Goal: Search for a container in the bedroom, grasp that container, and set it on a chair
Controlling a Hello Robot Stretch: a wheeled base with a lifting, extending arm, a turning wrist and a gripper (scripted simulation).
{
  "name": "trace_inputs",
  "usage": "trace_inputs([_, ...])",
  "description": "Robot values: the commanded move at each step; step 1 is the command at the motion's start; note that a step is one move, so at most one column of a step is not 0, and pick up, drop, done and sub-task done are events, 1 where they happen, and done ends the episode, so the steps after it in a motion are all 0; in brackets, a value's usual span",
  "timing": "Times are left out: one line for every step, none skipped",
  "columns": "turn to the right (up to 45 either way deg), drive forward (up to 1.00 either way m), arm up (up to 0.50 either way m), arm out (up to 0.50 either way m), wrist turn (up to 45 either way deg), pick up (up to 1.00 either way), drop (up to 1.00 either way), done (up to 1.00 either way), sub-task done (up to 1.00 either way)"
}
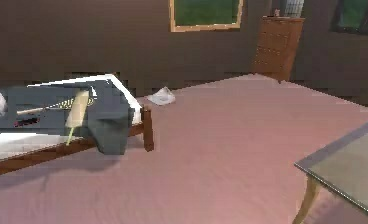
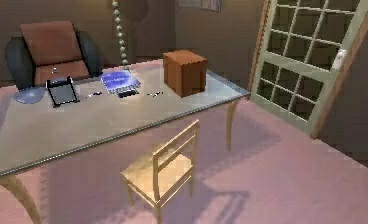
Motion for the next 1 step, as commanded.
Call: trace_inputs([36.0,0.00,0.00,0.00,0.0,0.00,0.00,0.00,0.00])
